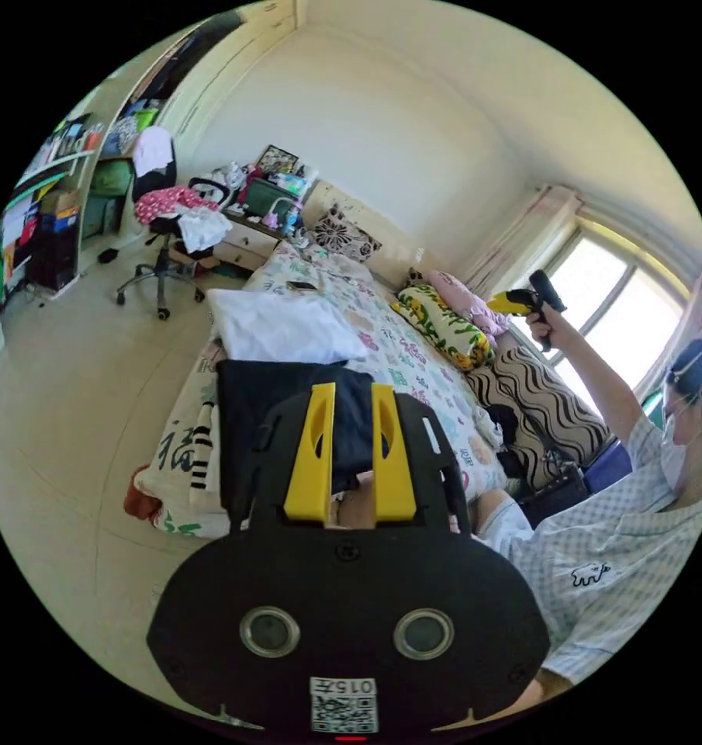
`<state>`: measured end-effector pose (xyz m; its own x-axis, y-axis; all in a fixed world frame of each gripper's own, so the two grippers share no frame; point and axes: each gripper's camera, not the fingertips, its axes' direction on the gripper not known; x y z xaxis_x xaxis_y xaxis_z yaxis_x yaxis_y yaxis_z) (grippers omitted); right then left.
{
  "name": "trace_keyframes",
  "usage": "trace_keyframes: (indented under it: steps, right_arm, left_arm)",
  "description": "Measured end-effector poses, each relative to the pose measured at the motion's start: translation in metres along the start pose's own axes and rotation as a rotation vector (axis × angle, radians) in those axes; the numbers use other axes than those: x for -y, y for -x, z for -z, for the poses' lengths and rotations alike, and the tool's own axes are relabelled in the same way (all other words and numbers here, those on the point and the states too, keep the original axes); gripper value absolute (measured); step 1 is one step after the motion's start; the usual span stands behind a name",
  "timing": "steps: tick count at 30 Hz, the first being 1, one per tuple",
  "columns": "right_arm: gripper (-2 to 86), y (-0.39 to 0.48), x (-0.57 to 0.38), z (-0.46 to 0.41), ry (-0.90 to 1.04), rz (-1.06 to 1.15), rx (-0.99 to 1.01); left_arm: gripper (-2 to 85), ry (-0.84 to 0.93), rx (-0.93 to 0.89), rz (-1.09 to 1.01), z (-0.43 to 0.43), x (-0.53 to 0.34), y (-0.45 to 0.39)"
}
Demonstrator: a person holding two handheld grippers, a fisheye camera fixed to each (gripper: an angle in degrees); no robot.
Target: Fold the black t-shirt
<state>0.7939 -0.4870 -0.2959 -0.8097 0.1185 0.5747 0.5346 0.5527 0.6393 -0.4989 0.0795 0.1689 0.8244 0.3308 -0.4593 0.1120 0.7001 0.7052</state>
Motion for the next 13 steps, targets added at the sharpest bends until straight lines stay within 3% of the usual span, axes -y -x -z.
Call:
trace_keyframes:
  steps: [6,9,13]
  right_arm:
    - [12.8,-0.078,-0.087,0.045,-0.075,-0.1,-0.199]
    - [14.1,-0.163,-0.167,0.063,-0.109,-0.313,-0.309]
    - [14.4,-0.262,-0.307,0.105,-0.24,-0.701,-0.427]
  left_arm:
    - [7.8,0.11,-0.147,-0.22,-0.12,-0.013,-0.145]
    - [8.0,0.233,-0.305,-0.268,-0.216,-0.032,-0.221]
    - [8.8,0.536,-0.476,-0.391,-0.366,-0.068,-0.353]
